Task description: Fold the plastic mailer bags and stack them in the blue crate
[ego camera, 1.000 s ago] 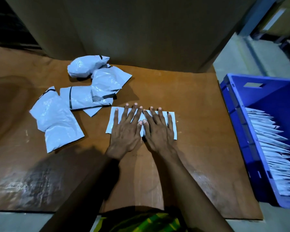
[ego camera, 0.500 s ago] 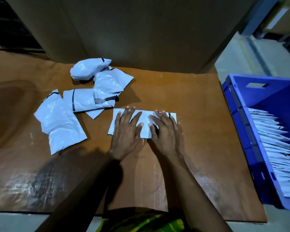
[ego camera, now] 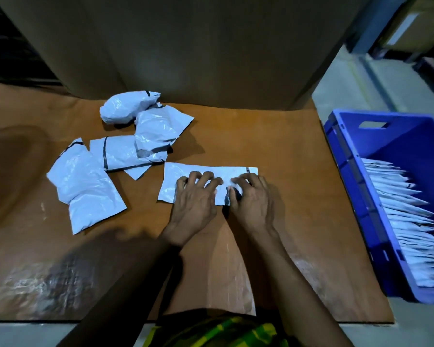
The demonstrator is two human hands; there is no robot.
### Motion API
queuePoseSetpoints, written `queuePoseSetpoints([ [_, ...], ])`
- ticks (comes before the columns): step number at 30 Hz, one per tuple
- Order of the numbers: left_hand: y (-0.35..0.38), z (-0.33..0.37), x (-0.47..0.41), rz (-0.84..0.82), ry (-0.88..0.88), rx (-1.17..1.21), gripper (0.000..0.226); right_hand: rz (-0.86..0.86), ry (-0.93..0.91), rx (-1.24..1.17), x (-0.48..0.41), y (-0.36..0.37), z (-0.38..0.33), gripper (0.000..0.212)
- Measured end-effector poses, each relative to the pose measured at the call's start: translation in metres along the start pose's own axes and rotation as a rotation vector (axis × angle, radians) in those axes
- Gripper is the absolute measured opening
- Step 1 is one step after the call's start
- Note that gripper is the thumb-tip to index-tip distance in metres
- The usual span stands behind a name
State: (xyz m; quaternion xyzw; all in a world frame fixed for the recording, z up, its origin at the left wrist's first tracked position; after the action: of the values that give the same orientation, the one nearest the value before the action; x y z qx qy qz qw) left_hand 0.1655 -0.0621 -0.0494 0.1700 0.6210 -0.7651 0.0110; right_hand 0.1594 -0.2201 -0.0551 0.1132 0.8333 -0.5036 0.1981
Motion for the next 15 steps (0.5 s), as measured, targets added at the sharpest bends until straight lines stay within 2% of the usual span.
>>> queuePoseSetpoints([
  [4, -0.012, -0.014, -0.013, -0.111, -0.074, -0.026, 0.058, -0.035, 0.002, -0.008, 0.006, 0.004, 0.004, 0.027],
  [7, -0.008, -0.02, -0.008, -0.155, -0.121, -0.005, 0.056, -0.075, 0.066, 0.01, -0.011, -0.001, 0.0, 0.038],
  [11, -0.01, -0.028, -0.02, -0.173, -0.173, 0.163, 0.046, -0.121, -0.011, 0.025, -0.035, 0.004, -0.02, 0.031],
  [13, -0.016, -0.042, -0.021, -0.129, -0.24, 0.309, 0.053, -0.18, -0.039, -0.003, -0.032, 0.014, -0.025, 0.033],
  [15, -0.018, -0.05, -0.013, -0.073, -0.272, 0.273, 0.061, -0.202, -0.02, -0.024, -0.023, 0.023, -0.024, 0.034],
])
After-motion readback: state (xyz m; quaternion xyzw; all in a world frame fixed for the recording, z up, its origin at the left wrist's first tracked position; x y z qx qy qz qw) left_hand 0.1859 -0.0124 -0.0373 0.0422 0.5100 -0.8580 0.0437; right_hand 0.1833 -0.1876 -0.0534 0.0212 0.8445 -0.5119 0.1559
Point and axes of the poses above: each hand's wrist, its own x-axis away from the middle knuckle, its own y-axis out of the palm, z = x × y, the point moved 3 cm from there along -x, towards the middle knuckle, and after that the axes turned 5 degrees about -y, right-handed, at the moved point
